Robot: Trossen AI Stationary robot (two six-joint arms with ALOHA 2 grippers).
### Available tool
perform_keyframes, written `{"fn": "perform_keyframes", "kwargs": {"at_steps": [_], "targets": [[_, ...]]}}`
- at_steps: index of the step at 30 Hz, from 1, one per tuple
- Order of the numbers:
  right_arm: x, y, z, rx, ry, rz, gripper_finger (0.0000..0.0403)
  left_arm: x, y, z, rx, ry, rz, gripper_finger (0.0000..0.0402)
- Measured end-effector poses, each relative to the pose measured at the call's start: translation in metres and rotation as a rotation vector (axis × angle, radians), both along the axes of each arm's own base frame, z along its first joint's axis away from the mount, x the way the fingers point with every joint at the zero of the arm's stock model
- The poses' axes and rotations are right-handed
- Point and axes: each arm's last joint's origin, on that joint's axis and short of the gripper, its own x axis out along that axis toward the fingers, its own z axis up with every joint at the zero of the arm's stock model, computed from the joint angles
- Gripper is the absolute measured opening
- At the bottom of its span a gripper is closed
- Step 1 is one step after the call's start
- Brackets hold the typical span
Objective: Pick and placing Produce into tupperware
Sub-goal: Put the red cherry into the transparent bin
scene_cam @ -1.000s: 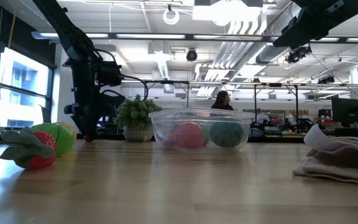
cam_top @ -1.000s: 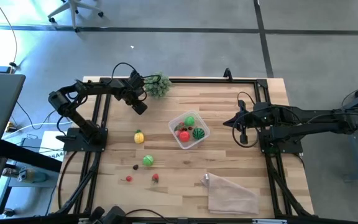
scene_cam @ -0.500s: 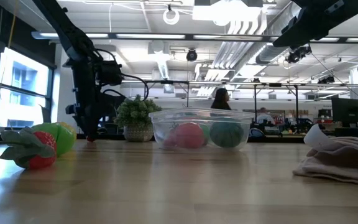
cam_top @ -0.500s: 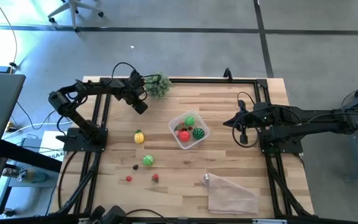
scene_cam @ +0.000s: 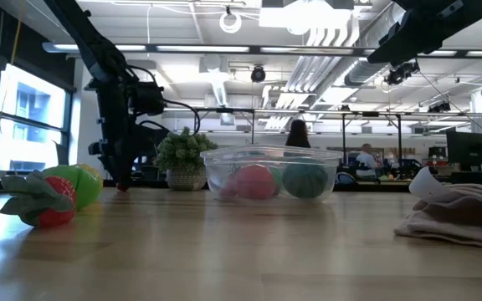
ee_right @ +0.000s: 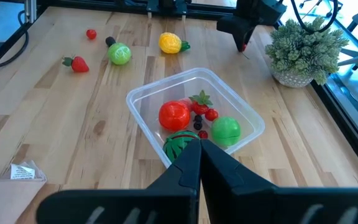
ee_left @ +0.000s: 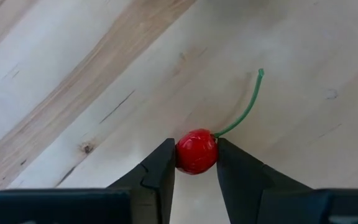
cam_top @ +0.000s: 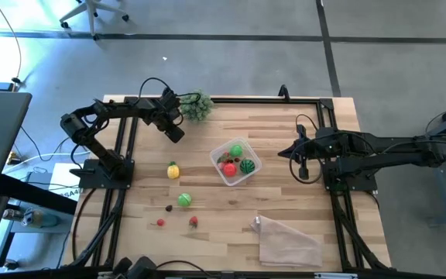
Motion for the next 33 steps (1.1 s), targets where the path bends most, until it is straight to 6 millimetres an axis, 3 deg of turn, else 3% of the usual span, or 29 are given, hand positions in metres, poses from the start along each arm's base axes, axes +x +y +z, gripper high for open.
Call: {"fn": "perform_keyframes", "kwargs": {"at_steps": [9, 16, 25, 33], "targets": [[0.0, 0.0, 0.0, 0.0, 0.0, 0.0, 0.0, -0.001, -0.002, 0.009, 0.024, -0.024, -0.001, 0.0097], [0.0, 0.0, 0.0, 0.0, 0.0, 0.0, 0.0, -0.006, -0.009, 0.033, 0.077, -0.085, 0.012, 0.0097], [0.0, 0.0, 0.0, 0.0, 0.0, 0.0, 0.0, -0.009, -0.021, 0.066, 0.104, -0.303, -0.019, 0.0097], [0.0, 0.0, 0.0, 0.0, 0.0, 0.0, 0.0, 0.011, -0.046, 0.089, 0.154, -0.46, -0.132, 0.0097]]}}
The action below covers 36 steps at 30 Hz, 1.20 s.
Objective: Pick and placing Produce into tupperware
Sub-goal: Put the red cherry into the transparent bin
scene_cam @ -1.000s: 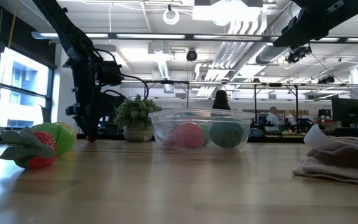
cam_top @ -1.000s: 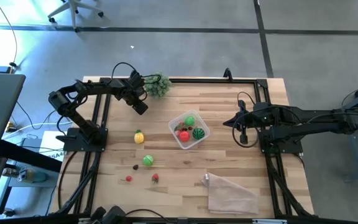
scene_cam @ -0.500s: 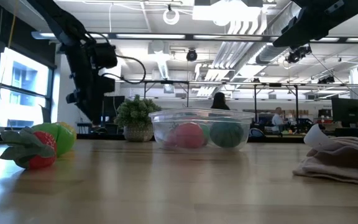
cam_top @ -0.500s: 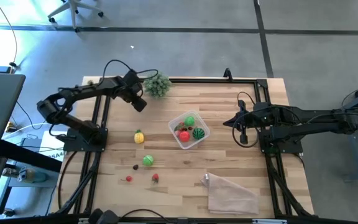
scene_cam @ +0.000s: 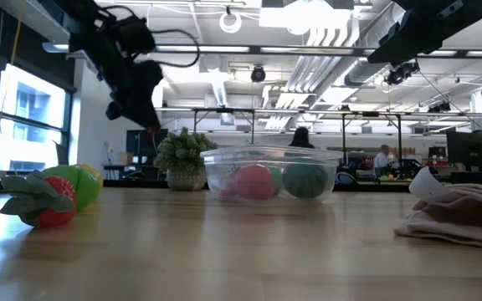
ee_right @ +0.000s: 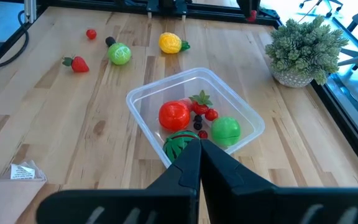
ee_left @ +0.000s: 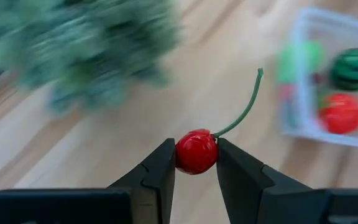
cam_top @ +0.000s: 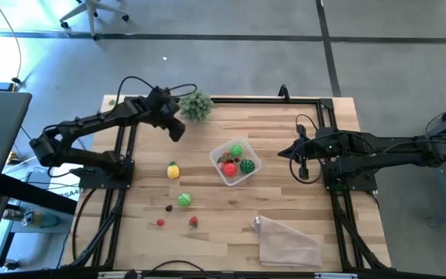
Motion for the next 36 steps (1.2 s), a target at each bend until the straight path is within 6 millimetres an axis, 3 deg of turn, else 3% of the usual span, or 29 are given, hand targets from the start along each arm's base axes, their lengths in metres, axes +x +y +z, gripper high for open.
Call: {"fn": "perform_keyframes", "kwargs": {"at_steps": [9, 17, 25, 36], "targets": [[0.0, 0.0, 0.0, 0.0, 0.0, 0.0, 0.0, 0.057, -0.048, 0.023, 0.112, -0.29, -0.274, 0.0097], [0.0, 0.0, 0.0, 0.0, 0.0, 0.0, 0.0, 0.088, -0.086, 0.038, 0.245, -0.464, -0.364, 0.0097], [0.0, 0.0, 0.0, 0.0, 0.0, 0.0, 0.0, 0.124, -0.083, 0.029, 0.239, -0.399, -0.395, 0.0097], [0.0, 0.0, 0.0, 0.0, 0.0, 0.0, 0.0, 0.18, -0.068, -0.01, 0.14, -0.088, -0.468, 0.0097]]}}
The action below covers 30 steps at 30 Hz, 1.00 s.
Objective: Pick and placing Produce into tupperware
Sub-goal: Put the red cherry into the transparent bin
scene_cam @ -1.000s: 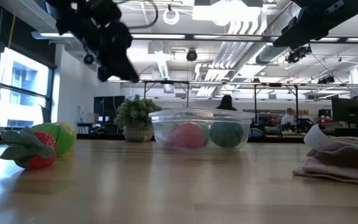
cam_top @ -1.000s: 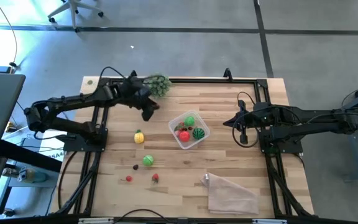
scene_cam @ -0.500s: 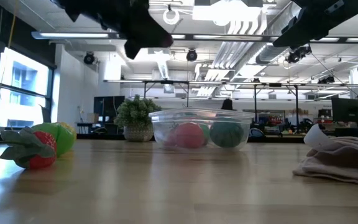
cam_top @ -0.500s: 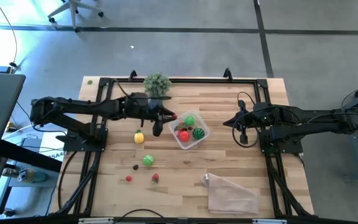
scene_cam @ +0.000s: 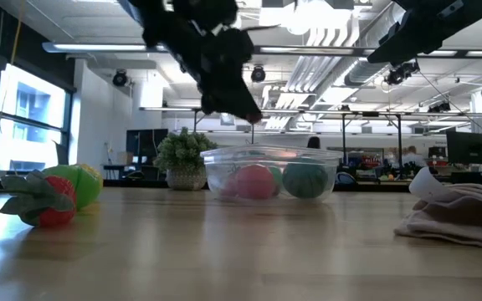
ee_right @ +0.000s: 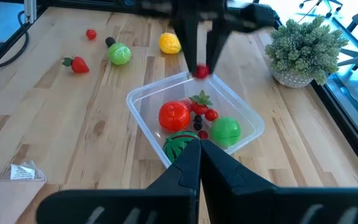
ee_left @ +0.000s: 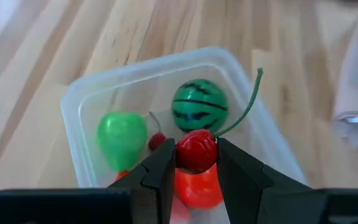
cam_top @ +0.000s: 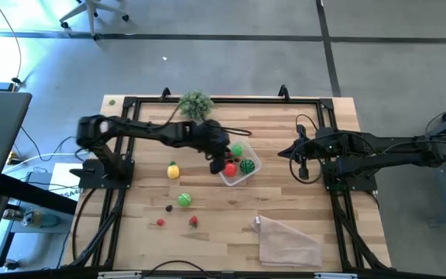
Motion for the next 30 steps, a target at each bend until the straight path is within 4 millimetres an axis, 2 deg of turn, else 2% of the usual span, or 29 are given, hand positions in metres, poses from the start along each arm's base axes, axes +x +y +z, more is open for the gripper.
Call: {"fn": "perform_keyframes", "kwargs": {"at_steps": [6, 10, 14, 30], "targets": [[0.0, 0.0, 0.0, 0.0, 0.0, 0.0, 0.0, 0.025, 0.009, -0.02, 0.033, 0.182, 0.024, 0.0097], [0.0, 0.0, 0.0, 0.0, 0.002, 0.0, 0.0, 0.033, 0.012, -0.035, 0.032, 0.294, 0.028, 0.0097], [0.0, 0.0, 0.0, 0.0, 0.001, 0.0, 0.0, 0.039, 0.014, -0.045, 0.026, 0.318, 0.026, 0.0097], [0.0, 0.0, -0.001, 0.0, 0.003, 0.0, 0.0, 0.041, 0.015, -0.047, 0.042, 0.33, 0.04, 0.0097]]}}
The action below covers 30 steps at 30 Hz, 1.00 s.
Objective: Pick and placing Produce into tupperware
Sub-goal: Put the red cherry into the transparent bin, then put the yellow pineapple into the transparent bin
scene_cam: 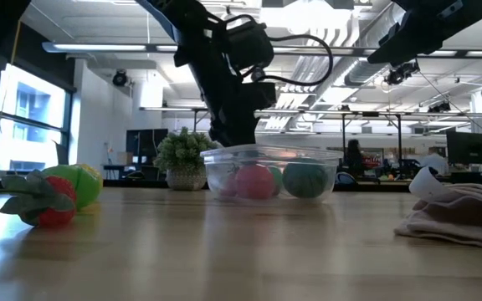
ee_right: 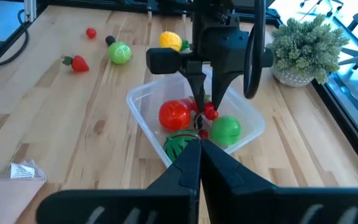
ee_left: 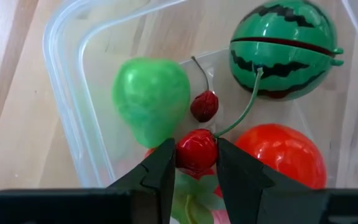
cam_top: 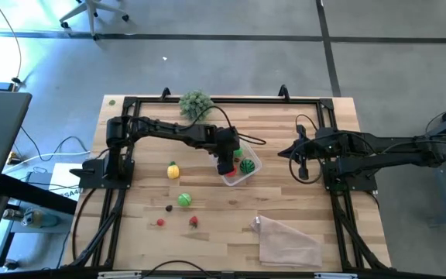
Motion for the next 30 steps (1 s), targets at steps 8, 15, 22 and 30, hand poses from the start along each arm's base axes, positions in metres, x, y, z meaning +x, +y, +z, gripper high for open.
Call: {"fn": "perform_keyframes", "kwargs": {"at_steps": [8, 15, 22, 30], "targets": [[0.0, 0.0, 0.0001, 0.0, -0.001, 0.0, 0.0, -0.0001, 0.0001, 0.0, 0.002, 0.001, 0.001, 0.0097], [0.0, 0.0, 0.0001, 0.0, -0.001, 0.0, 0.0, 0.0, 0.0001, 0.0, 0.002, 0.001, 0.001, 0.0135], [0.0, 0.0, 0.0001, 0.0, -0.001, 0.0, 0.0, 0.0, 0.0001, -0.0001, 0.002, 0.0, 0.002, 0.0187], [0.0, 0.0, 0.0001, 0.0, -0.001, 0.0, 0.0, 0.0008, 0.0, 0.008, -0.021, 0.024, 0.032, 0.0197]]}}
